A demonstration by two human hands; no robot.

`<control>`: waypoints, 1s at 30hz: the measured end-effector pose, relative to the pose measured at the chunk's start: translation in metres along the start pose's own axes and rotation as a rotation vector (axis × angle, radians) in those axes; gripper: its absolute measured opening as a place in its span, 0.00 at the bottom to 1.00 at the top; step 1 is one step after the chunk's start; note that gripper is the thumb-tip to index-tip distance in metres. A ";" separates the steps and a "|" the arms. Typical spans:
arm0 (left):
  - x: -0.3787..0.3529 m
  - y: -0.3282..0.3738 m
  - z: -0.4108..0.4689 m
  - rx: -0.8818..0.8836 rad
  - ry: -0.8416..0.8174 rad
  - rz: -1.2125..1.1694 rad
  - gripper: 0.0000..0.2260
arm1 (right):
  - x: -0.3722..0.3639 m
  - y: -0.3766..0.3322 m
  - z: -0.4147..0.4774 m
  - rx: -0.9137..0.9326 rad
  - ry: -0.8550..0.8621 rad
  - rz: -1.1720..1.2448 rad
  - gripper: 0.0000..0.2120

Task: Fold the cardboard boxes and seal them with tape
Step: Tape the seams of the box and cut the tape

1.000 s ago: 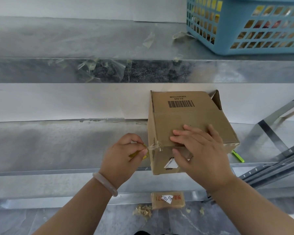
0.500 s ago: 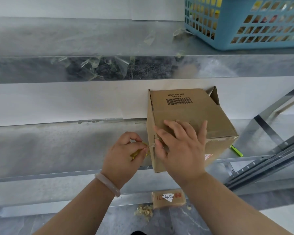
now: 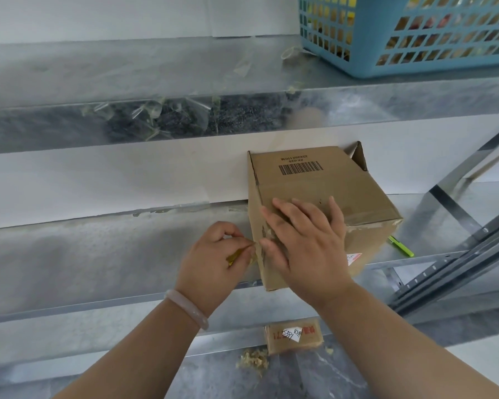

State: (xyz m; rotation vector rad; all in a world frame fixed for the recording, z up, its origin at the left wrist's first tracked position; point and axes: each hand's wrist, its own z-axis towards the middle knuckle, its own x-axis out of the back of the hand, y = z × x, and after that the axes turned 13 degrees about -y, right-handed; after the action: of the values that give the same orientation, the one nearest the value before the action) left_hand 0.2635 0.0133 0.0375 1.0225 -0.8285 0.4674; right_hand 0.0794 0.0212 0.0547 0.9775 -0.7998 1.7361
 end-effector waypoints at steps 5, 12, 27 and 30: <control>-0.002 0.004 0.002 0.025 -0.007 0.011 0.15 | 0.008 0.040 -0.033 0.081 0.167 0.220 0.23; -0.005 0.009 0.003 0.078 -0.003 0.020 0.14 | -0.009 0.159 -0.103 -0.831 0.100 0.353 0.26; -0.011 0.023 0.002 0.234 0.013 0.080 0.06 | -0.068 0.260 -0.064 -0.874 -0.659 -0.056 0.10; -0.008 0.025 0.003 0.212 0.015 0.058 0.08 | -0.065 0.250 -0.066 -0.977 -0.536 0.210 0.10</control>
State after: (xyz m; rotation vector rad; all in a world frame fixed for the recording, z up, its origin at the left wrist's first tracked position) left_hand 0.2405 0.0227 0.0460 1.1910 -0.8087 0.6217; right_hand -0.1575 -0.0329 -0.0543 0.6585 -1.9077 0.9806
